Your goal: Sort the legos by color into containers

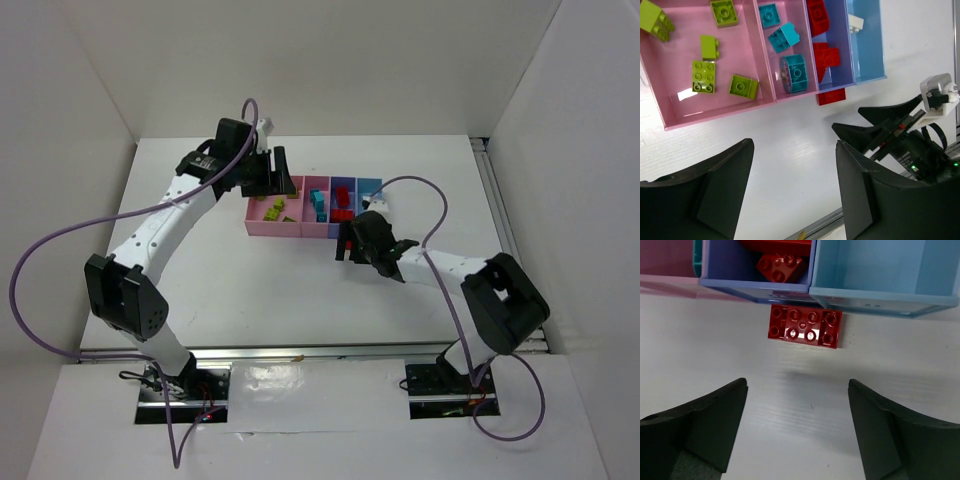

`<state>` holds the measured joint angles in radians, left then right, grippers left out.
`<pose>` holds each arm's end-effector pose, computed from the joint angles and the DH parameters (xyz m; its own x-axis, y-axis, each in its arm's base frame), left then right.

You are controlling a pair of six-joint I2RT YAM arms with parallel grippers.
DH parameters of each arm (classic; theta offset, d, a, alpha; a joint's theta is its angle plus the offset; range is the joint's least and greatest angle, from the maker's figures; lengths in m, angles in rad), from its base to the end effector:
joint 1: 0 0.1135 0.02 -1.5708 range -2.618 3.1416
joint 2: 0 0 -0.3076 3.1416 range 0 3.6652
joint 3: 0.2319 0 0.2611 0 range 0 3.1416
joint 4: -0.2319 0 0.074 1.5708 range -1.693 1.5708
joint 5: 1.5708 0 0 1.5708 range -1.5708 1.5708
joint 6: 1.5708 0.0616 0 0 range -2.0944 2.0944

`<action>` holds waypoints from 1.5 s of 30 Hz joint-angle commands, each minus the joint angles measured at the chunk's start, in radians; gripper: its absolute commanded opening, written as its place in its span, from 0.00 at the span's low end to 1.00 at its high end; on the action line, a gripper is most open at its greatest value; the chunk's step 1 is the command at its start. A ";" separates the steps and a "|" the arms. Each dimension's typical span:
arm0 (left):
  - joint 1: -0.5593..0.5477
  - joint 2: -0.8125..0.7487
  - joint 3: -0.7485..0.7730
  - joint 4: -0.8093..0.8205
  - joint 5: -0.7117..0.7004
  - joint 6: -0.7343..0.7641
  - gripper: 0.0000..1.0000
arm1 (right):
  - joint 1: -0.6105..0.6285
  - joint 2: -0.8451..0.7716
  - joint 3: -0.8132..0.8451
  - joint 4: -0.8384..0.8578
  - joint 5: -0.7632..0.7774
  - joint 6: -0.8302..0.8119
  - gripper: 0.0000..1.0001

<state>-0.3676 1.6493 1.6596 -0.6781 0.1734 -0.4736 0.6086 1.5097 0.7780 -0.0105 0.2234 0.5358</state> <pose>0.3726 -0.1549 0.3994 -0.7334 -0.1990 -0.6500 0.1640 0.8762 -0.4532 0.2779 0.1770 0.2048 -0.6931 0.1238 -0.7102 -0.0811 0.9655 0.2475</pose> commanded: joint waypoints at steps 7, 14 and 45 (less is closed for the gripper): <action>0.028 -0.057 -0.012 0.006 0.000 0.013 0.76 | 0.092 0.224 0.158 0.032 0.264 -0.006 0.99; 0.038 -0.057 -0.021 0.017 0.009 0.013 0.76 | 0.092 0.294 0.191 0.031 0.350 0.023 0.98; 0.124 -0.085 -0.092 0.046 -0.035 -0.034 0.78 | -0.044 0.237 0.563 -0.189 0.025 -0.129 0.44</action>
<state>-0.2535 1.6108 1.5906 -0.6594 0.1413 -0.5018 0.5808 1.6810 1.2766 -0.1509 0.3325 0.4355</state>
